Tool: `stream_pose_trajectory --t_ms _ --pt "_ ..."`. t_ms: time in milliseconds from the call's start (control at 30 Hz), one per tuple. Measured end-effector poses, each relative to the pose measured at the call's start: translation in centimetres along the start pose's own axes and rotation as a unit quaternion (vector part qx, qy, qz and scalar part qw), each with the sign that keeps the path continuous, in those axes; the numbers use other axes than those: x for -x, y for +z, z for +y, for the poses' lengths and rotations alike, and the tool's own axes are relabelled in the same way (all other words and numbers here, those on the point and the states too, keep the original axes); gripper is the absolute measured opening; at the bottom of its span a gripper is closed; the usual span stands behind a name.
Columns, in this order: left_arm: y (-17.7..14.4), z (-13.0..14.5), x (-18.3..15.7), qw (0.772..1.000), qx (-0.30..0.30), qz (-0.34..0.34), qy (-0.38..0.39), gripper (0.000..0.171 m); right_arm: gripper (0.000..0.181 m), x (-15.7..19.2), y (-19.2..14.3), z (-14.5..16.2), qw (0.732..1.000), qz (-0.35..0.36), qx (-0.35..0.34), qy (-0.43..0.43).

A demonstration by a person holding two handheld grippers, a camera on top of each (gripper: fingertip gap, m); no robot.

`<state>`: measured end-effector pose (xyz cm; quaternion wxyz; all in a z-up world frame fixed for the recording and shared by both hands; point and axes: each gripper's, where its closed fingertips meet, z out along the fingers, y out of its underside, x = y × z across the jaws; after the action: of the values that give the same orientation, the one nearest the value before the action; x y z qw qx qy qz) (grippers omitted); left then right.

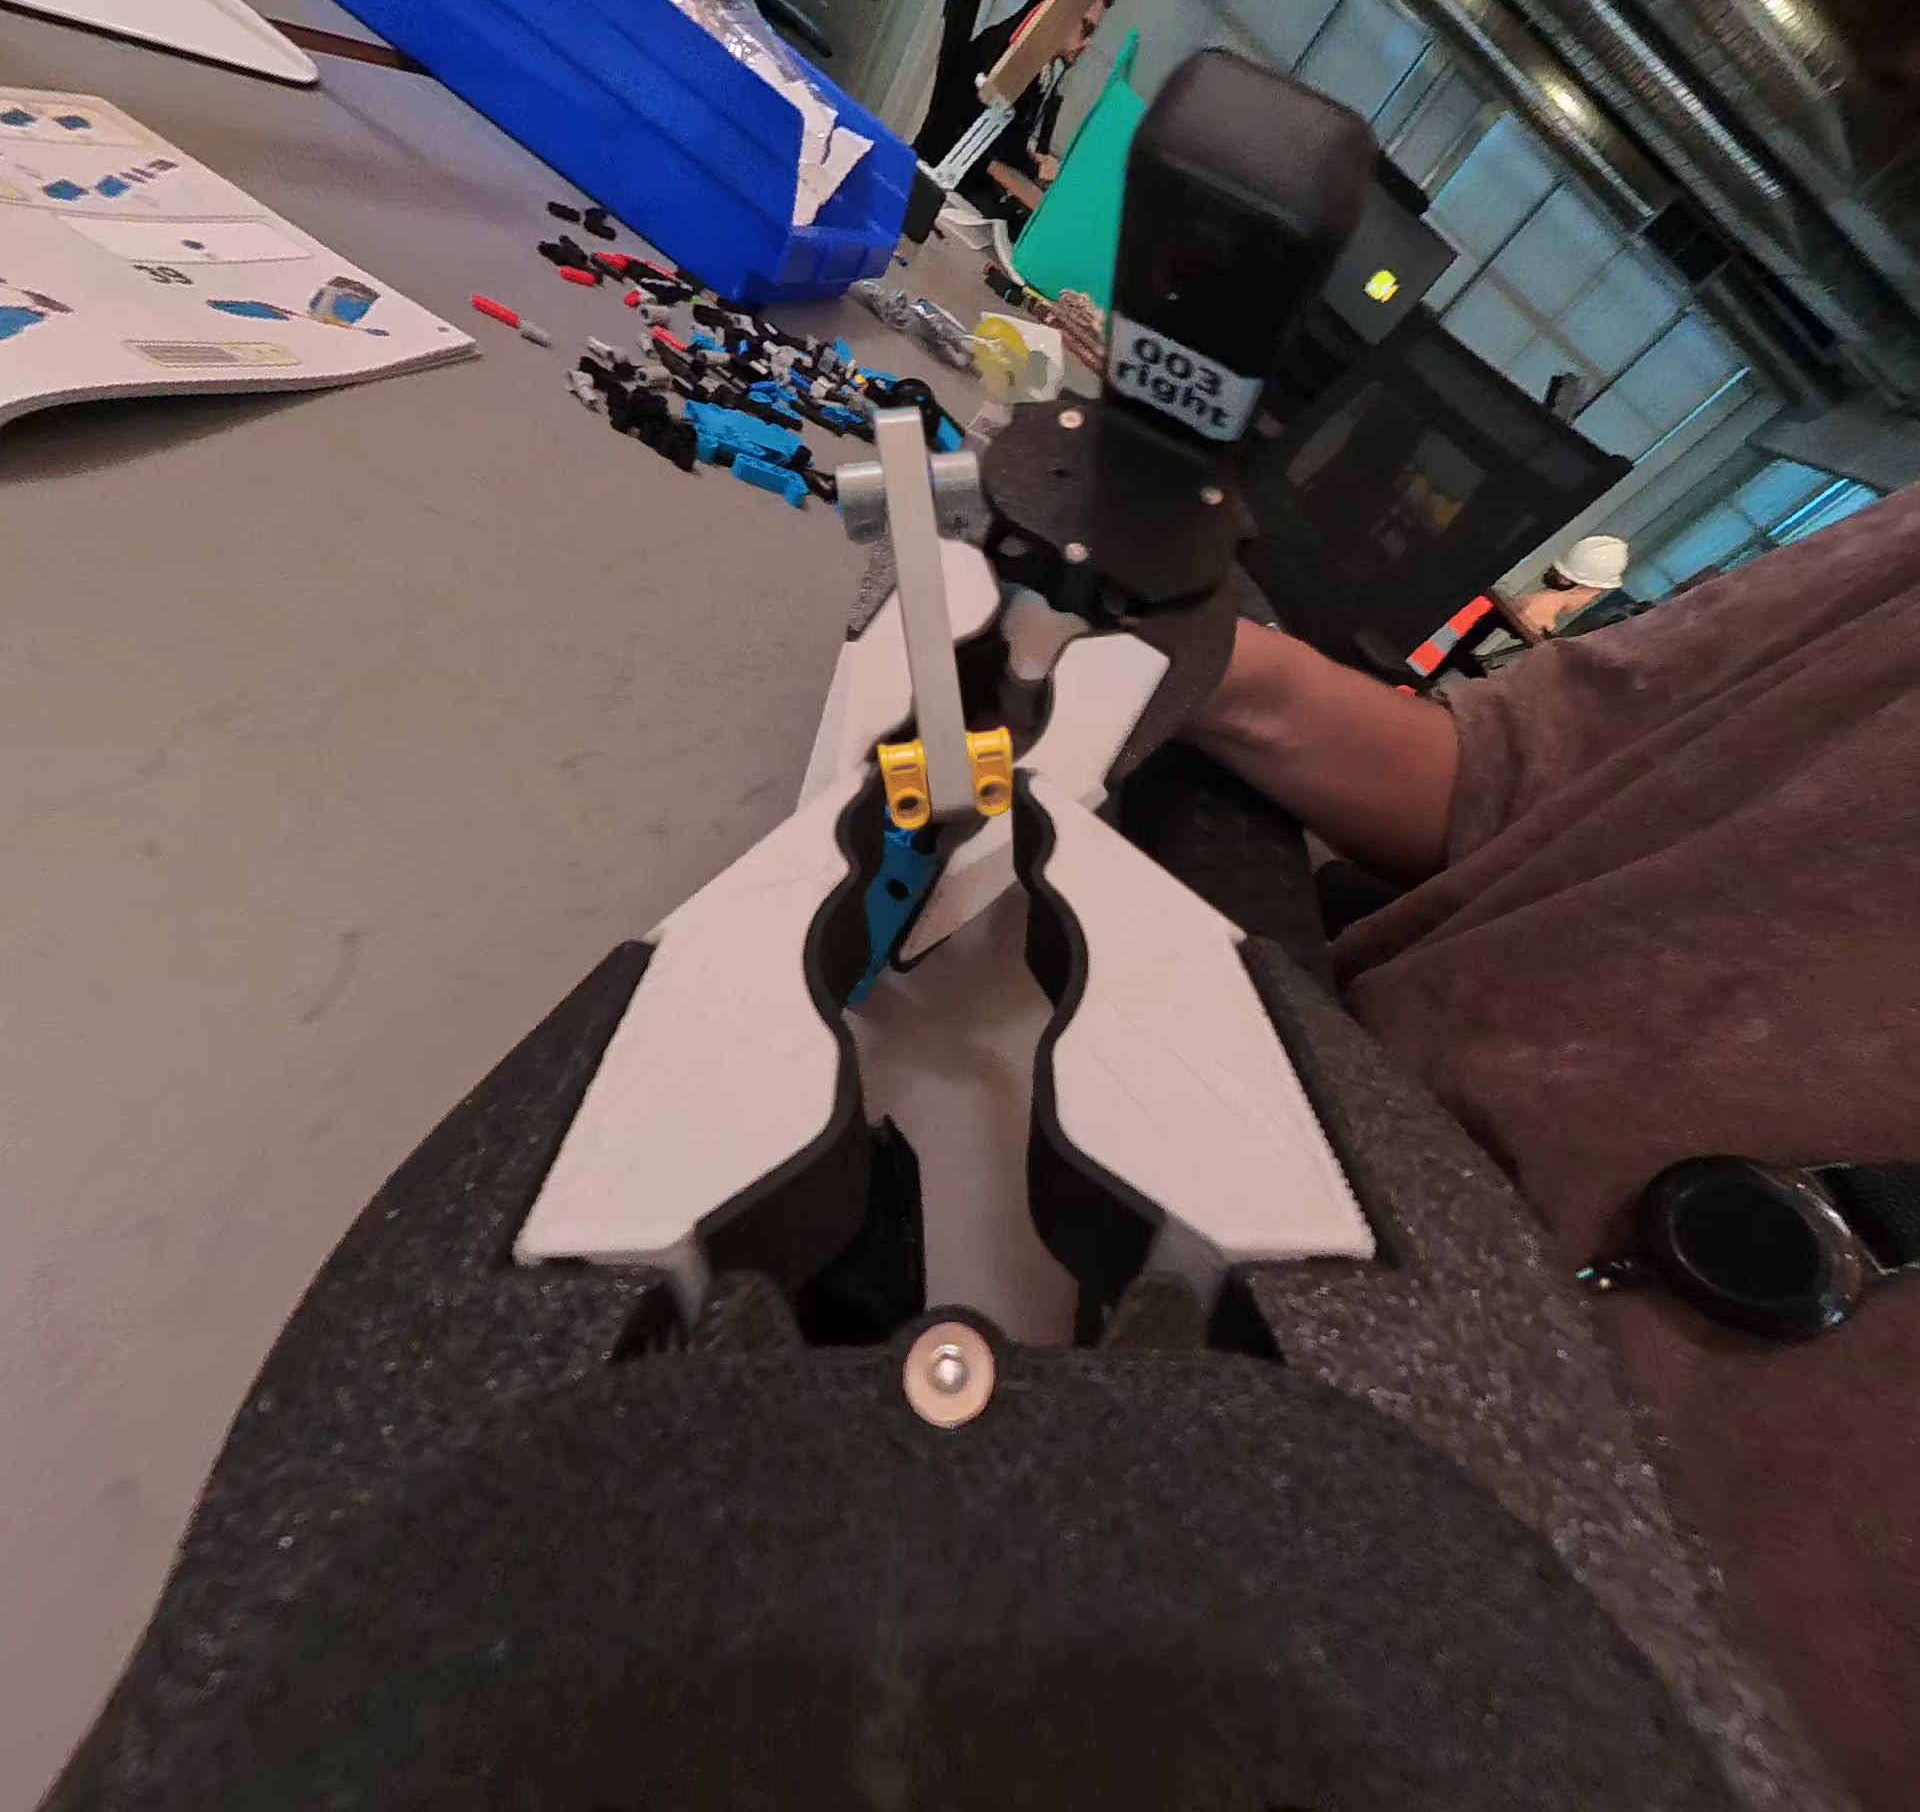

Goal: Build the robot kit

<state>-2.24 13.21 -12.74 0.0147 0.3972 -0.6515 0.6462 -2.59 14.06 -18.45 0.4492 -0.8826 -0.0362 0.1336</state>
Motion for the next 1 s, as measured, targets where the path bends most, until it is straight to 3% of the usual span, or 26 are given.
stream_pose_trajectory --t_ms 233,433,1000 --pt "0.3 0.2 0.2 1.000 0.008 -0.009 0.002 0.023 0.025 0.3 0.5 -0.1 0.998 0.018 0.000 -0.066" --pt "-0.5 -0.4 0.5 1.000 -0.018 -0.007 -0.014 0.023 0.025 0.1 -0.3 0.5 0.998 0.026 0.006 -0.063" --pt "-0.4 0.0 0.1 1.000 -0.006 -0.004 -0.005 0.024 0.026 1.0 0.9 2.3 0.994 0.011 0.064 -0.089"
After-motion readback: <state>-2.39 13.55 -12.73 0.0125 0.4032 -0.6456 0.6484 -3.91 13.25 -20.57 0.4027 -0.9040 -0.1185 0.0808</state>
